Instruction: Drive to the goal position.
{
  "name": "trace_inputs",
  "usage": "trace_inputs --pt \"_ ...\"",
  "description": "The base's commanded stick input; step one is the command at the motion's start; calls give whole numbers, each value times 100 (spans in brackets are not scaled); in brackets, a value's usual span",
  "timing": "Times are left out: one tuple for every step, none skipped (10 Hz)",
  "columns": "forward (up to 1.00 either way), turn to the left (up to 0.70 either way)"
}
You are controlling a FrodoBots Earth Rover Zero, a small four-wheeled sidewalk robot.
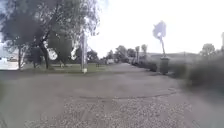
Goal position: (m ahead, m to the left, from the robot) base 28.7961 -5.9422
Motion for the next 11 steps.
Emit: trace_inputs --pt "70 -1" --pt "70 -14" --pt "70 -26" --pt "70 -35" --pt "70 -35" --pt "70 -35" --pt "70 -35" --pt "70 -35" --pt "70 -28" --pt "70 -15" --pt "70 -1"
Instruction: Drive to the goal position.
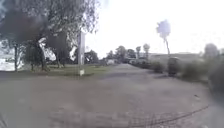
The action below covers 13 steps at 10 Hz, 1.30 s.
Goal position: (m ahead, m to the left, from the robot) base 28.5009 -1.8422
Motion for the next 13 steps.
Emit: trace_inputs --pt "70 -1" --pt "70 -2" --pt "70 -28" --pt "70 -32" --pt "70 -34" --pt "70 -26" --pt "70 -18" --pt "70 0" --pt "70 0" --pt "70 0" --pt "70 0" --pt "70 0" --pt "70 0"
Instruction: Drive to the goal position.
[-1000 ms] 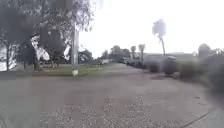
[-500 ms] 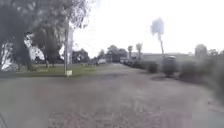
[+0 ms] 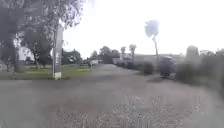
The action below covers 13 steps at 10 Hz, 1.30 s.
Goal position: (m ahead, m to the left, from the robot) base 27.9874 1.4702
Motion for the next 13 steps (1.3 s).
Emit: trace_inputs --pt "70 0" --pt "70 0" --pt "70 0" --pt "70 0" --pt "70 0" --pt "70 0" --pt "70 0" --pt "70 0" --pt "70 0" --pt "70 0" --pt "70 0" --pt "70 0" --pt "70 0"
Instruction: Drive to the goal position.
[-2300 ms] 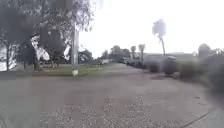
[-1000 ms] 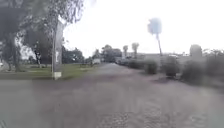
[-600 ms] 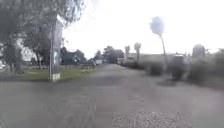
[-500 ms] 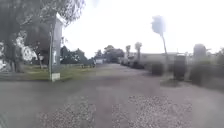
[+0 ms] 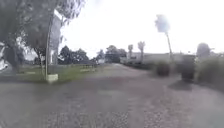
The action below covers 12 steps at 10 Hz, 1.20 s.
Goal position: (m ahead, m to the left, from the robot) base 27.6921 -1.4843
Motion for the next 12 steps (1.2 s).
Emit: trace_inputs --pt "70 0" --pt "70 0" --pt "70 0" --pt "70 0" --pt "70 -1" --pt "70 -2" --pt "70 -10" --pt "70 -19" --pt "70 -28" --pt "70 -32" --pt "70 -32" --pt "70 -31"
